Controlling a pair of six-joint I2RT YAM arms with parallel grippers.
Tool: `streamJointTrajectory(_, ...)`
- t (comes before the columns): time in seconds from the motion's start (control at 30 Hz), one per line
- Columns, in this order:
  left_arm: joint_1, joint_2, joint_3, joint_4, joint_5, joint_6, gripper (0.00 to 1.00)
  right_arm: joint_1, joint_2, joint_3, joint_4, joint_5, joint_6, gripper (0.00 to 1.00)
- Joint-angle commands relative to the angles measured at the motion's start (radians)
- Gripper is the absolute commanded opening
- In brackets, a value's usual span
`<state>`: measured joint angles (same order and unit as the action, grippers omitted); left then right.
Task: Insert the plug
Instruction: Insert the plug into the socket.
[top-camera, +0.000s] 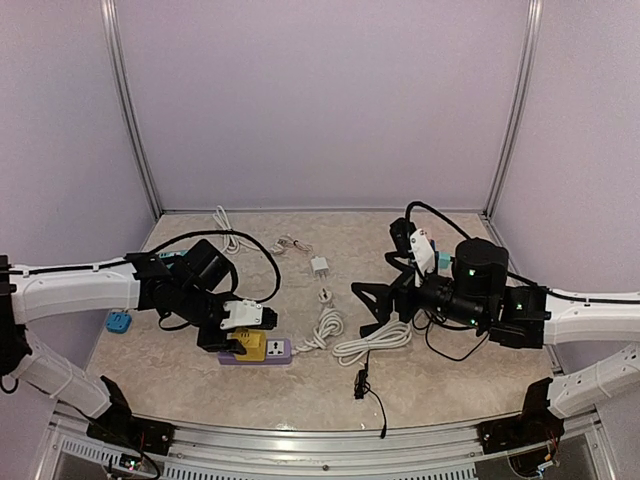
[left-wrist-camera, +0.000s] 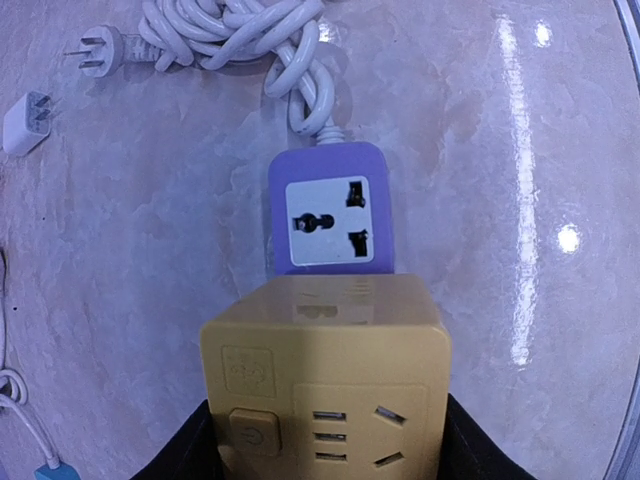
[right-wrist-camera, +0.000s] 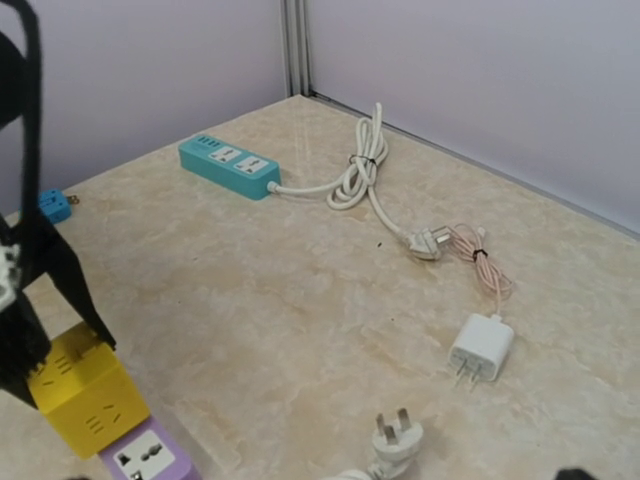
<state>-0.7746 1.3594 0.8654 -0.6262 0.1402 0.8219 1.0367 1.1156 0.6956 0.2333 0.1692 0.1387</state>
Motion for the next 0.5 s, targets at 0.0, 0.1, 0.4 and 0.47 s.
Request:
streamJointTrajectory(0.0,-0.035,0.050,-0.096,-0.158,0.012,0.036,0.00,-0.010,-0.022,-0.026,0.024,0.007,-0.006,1.00)
streamJointTrajectory(0.1,-0.032,0.082,-0.133,-0.189,0.031,0.018,0.00,-0.009,-0.022,-0.031,0.025,0.013,-0.009,1.00)
streamJointTrajectory(0.4,-0.016,0.195,-0.141,-0.178,0.090,-0.029,0.00,-0.012,-0.005,-0.027,0.022,0.023,-0.021,1.00)
streamJointTrajectory(0.47,-0.012,0.237,-0.140,-0.156,0.065,-0.038,0.00,-0.013,0.009,-0.017,0.007,0.028,-0.033,1.00)
